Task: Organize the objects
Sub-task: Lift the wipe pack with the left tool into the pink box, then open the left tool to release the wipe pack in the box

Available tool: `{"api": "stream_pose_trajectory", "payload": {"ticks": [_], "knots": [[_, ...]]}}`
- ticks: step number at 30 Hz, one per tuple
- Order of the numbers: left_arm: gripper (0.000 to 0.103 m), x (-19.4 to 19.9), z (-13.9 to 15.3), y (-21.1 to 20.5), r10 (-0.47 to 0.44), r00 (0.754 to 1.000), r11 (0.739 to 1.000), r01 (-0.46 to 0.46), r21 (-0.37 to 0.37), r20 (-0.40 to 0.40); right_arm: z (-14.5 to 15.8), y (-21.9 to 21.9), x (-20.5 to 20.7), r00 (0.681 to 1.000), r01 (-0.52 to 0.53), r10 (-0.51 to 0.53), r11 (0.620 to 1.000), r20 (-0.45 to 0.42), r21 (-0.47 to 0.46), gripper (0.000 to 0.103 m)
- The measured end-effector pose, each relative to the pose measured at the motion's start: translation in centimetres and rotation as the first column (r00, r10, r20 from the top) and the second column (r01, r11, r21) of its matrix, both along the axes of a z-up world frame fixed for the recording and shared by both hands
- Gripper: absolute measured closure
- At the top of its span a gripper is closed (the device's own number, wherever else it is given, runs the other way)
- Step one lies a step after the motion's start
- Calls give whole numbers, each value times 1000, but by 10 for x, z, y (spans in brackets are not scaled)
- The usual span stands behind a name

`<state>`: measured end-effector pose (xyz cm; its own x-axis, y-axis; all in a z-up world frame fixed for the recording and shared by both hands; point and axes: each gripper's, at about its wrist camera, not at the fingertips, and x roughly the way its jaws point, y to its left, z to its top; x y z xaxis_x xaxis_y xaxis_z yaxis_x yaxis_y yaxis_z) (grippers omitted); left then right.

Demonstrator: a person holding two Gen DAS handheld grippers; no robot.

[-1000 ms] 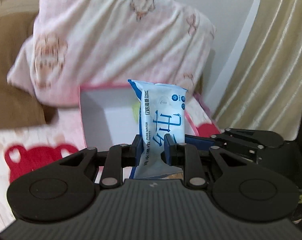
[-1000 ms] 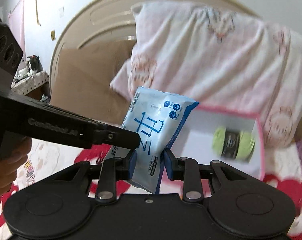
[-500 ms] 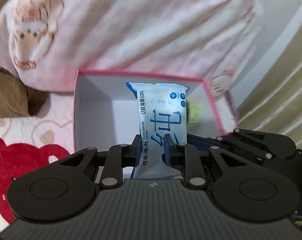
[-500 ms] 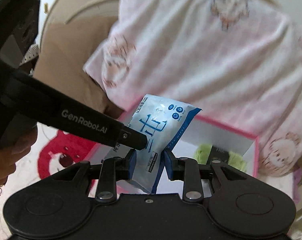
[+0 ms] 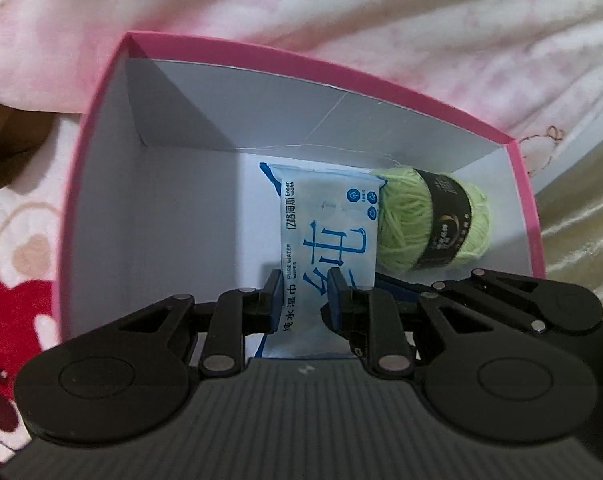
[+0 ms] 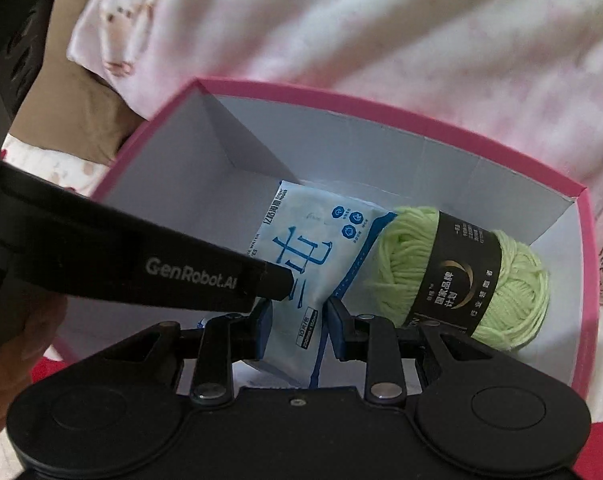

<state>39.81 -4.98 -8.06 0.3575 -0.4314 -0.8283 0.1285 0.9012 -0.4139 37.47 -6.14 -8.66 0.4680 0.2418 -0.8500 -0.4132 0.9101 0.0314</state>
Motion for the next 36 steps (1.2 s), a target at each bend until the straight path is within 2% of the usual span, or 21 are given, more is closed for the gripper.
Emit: {"api": "stream_pose_trajectory", "payload": {"ticks": [4, 7, 12, 14, 18, 22, 26, 29, 33, 36], "knots": [[83, 7, -4, -8, 26, 998, 1000, -27, -11, -50, -6, 4, -5, 999, -16, 19, 995, 34, -95, 75], [79, 4, -4, -10, 66, 998, 997, -66, 29, -20, -10, 0, -5, 997, 37, -28, 991, 71, -127, 71], [74, -20, 7, -9, 19, 997, 998, -23, 50, 72, 1, -19, -20, 993, 94, -93, 996, 77, -7, 70], [67, -32, 15, -10, -13, 994, 997, 5, 74, 106, 8, -25, -35, 991, 91, -93, 996, 95, 23, 70], [62, -56, 39, -7, -105, 978, 989, 83, 124, 181, 30, -31, -60, 990, 80, -87, 995, 115, 65, 69], [58, -79, 69, 1, -161, 963, 983, 135, 127, 214, 62, -44, -82, 987, 54, -66, 995, 144, 88, 59], [56, -105, 101, 13, -208, 946, 974, 176, 145, 249, 94, -45, -100, 986, 28, -41, 996, 164, 82, 55], [55, -126, 125, 17, -238, 937, 968, 207, 145, 255, 118, -48, -123, 983, 0, -16, 996, 183, 87, 53], [55, -147, 154, 23, -281, 936, 957, 256, 135, 215, 148, -52, -153, 979, -27, 4, 994, 205, 107, 52], [54, -168, 176, 29, -298, 924, 950, 264, 165, 238, 168, -54, -177, 976, -52, 26, 992, 216, 117, 49]]}}
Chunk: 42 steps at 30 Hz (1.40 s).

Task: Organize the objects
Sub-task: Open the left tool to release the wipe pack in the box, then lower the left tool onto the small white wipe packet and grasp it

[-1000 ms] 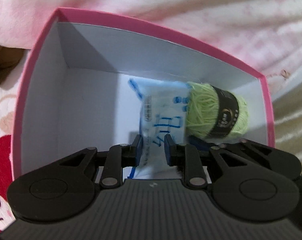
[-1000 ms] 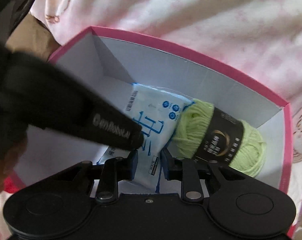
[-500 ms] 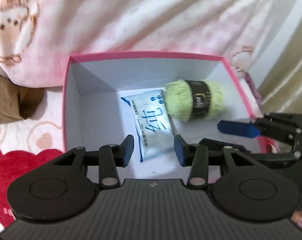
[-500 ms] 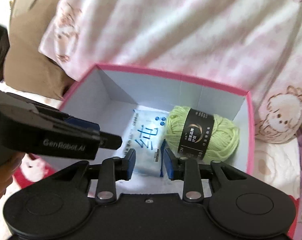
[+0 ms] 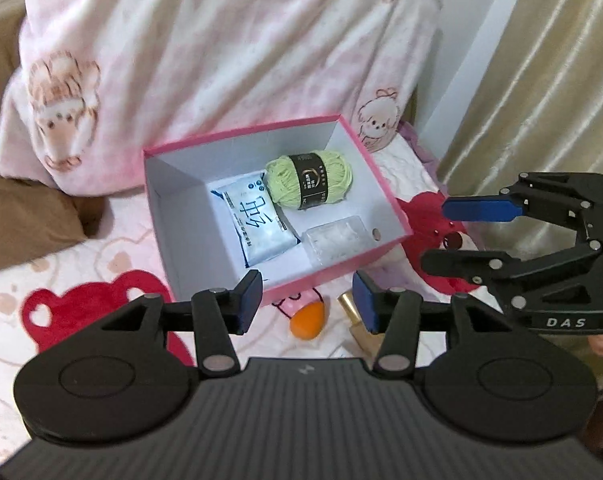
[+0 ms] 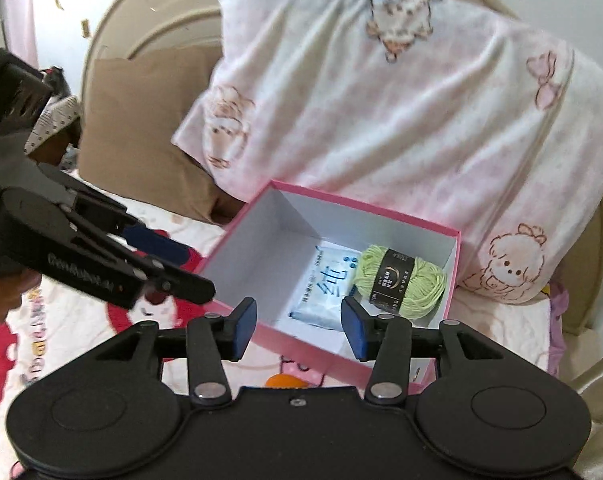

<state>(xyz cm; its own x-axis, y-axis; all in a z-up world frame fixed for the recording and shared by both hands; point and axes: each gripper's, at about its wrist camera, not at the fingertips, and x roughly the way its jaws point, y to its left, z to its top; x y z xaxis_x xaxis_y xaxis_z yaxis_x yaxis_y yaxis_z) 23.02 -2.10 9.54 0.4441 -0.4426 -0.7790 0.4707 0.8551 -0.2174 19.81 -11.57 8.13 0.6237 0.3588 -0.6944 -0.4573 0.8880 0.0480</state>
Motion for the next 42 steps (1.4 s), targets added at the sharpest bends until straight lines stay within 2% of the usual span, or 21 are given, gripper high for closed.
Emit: {"api": "stream_pose_trajectory", "payload": {"ticks": [4, 10, 14, 20, 23, 32, 36, 42], "knots": [[50, -28, 14, 5, -14, 999, 999, 12, 33, 48, 8, -1, -24, 999, -40, 40, 999, 19, 5, 44], [49, -56, 3, 2, -54, 998, 997, 52, 62, 33, 1, -5, -58, 996, -84, 83, 996, 21, 20, 37], [49, -66, -14, 2, -56, 998, 998, 56, 36, 4, -14, -7, -76, 994, -110, 110, 994, 29, 10, 30], [48, -77, -40, 10, -37, 999, 998, 36, -52, -4, -49, -4, -93, 989, -146, 145, 989, 22, 34, 29], [48, -80, -55, 7, -25, 999, 998, 24, -59, -22, -65, -3, -94, 987, -161, 161, 986, 4, 50, 27], [48, -75, -125, 0, 23, 994, 997, -30, -65, -109, -128, 18, -85, 989, -146, 146, 989, -35, 1, 25], [48, -67, -155, -4, 58, 988, 991, -75, -113, -144, -150, 31, -88, 989, -149, 149, 989, 5, -13, 25], [49, -62, -201, -15, 111, 971, 986, -135, -101, -214, -181, 35, -84, 994, -106, 107, 992, 19, -72, 23]]}}
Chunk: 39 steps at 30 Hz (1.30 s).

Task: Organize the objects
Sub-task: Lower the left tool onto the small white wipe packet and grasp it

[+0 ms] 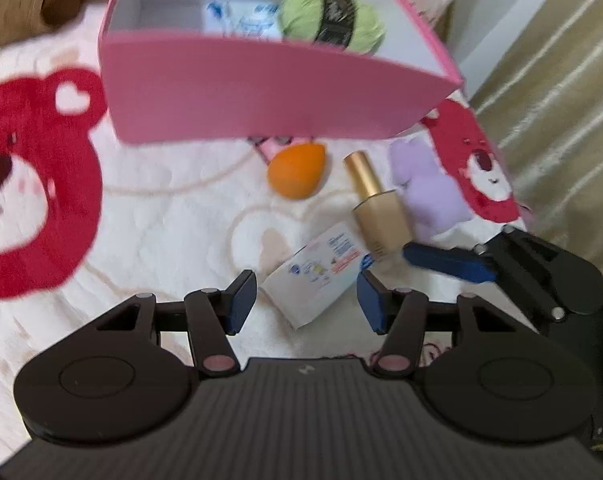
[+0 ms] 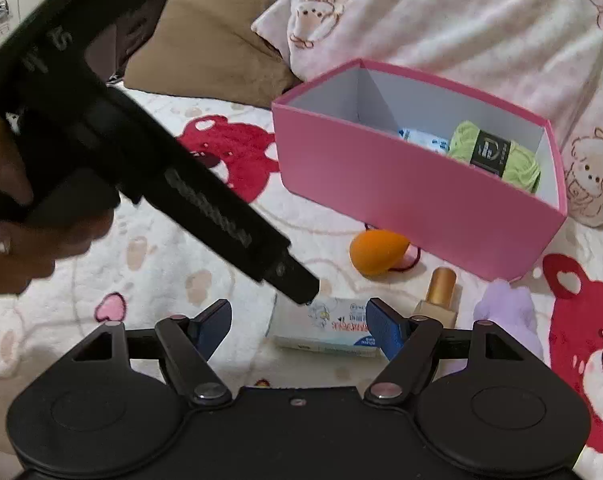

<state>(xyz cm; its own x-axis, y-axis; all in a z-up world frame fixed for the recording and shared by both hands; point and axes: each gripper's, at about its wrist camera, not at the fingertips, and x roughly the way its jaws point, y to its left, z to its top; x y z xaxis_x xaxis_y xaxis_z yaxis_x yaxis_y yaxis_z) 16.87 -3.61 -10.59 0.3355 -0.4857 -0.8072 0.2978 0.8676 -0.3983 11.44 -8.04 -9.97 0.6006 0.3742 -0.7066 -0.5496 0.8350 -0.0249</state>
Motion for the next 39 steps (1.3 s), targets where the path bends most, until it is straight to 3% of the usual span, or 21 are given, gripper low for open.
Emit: {"api": "stream_pose_trajectory", "payload": {"ticks": [3, 10, 12, 16, 20, 22, 27, 32, 35, 39], "knots": [[49, 0, -18, 0, 33, 999, 999, -33, 3, -30, -15, 2, 4, 999, 16, -14, 999, 33, -39, 22], [53, -1, -40, 3, 100, 993, 994, -104, -47, -70, -43, 14, 16, 1000, 22, -24, 993, -13, -119, 22], [57, -2, -40, 3, 104, 993, 993, -108, -57, -60, -45, 15, 19, 999, 40, -42, 990, -15, -132, 17], [71, -1, -38, 5, 105, 993, 990, -110, -91, -55, -50, 15, 24, 996, 65, -73, 990, -56, -129, 14], [73, -1, -36, 6, 110, 993, 987, -115, -116, -50, -52, 13, 26, 994, 65, -72, 993, -77, -99, 13], [73, -1, -36, 11, 134, 989, 981, -141, -135, -57, -47, 6, 28, 991, 75, -79, 996, -109, -40, 13], [73, 3, -36, 25, 166, 985, 980, -170, -106, -49, -40, -8, 32, 980, 82, -61, 991, -189, 108, 27], [73, 3, -41, 25, 179, 982, 979, -184, -85, -65, -48, -7, 34, 982, 96, -87, 994, -168, 48, 44], [75, 4, -41, 23, 158, 985, 982, -164, -89, -70, -53, -2, 29, 988, 69, -66, 998, -137, 12, 44], [75, -2, -37, 16, 90, 996, 995, -90, -43, -5, -58, 2, 26, 995, 40, -43, 999, -90, -34, 42]]}}
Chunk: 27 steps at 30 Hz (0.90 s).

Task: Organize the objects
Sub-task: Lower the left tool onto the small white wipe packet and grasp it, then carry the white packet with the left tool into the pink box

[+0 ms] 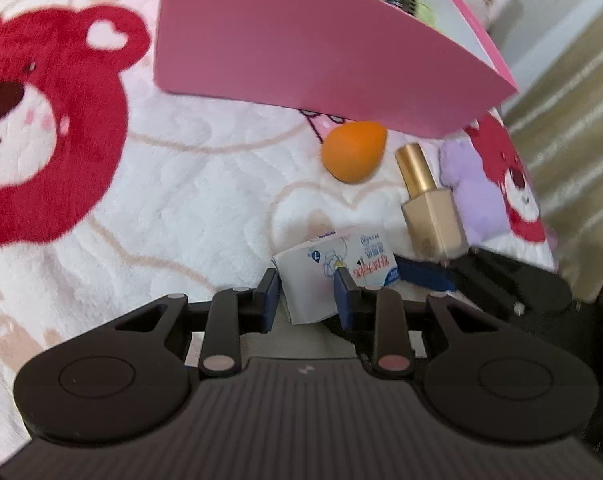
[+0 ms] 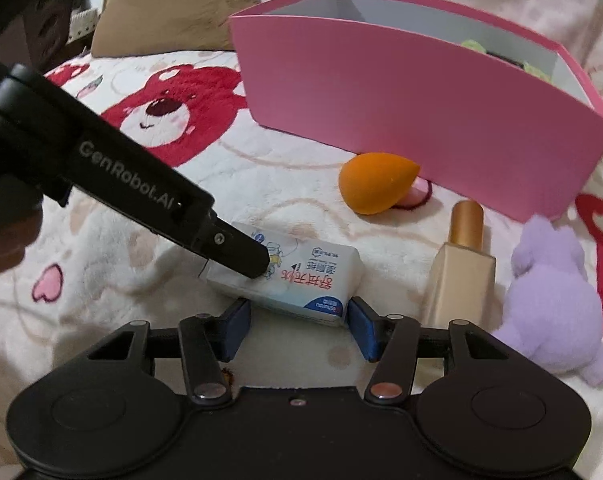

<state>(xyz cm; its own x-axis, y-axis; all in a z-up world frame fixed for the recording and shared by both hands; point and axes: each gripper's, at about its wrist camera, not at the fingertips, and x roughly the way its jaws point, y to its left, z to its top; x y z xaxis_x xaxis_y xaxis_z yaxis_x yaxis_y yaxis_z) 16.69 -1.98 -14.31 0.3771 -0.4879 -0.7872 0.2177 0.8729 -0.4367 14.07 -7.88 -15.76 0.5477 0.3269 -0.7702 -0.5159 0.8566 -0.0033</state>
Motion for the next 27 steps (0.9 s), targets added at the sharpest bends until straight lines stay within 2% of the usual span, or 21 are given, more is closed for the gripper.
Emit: {"api": "stream_pose_trajectory", "payload": {"ticks": [4, 7, 8, 13, 20, 27], "knots": [[75, -3, 4, -1, 2, 1000, 1000, -2, -7, 21, 3, -1, -2, 1000, 4, -4, 1000, 1, 7, 40], [74, -7, 8, -1, 3, 1000, 999, -2, -34, 20, 11, 0, -6, 1000, 17, -17, 999, -17, 27, 25], [72, -8, 9, -1, 6, 1000, 999, -6, -37, 19, 13, 0, -7, 1000, 18, -18, 999, -17, 29, 23], [72, -16, 21, 5, 1, 999, 998, 1, -57, 37, 19, 0, -12, 999, 31, -31, 999, -21, 33, 23], [72, -27, 48, 14, -6, 997, 996, 12, -85, 74, 37, 7, -17, 998, 47, -50, 997, 32, 68, 23], [72, -40, 80, 16, -45, 990, 997, 53, -55, 130, 70, 7, -39, 991, 106, -117, 983, 70, 148, 23]]}}
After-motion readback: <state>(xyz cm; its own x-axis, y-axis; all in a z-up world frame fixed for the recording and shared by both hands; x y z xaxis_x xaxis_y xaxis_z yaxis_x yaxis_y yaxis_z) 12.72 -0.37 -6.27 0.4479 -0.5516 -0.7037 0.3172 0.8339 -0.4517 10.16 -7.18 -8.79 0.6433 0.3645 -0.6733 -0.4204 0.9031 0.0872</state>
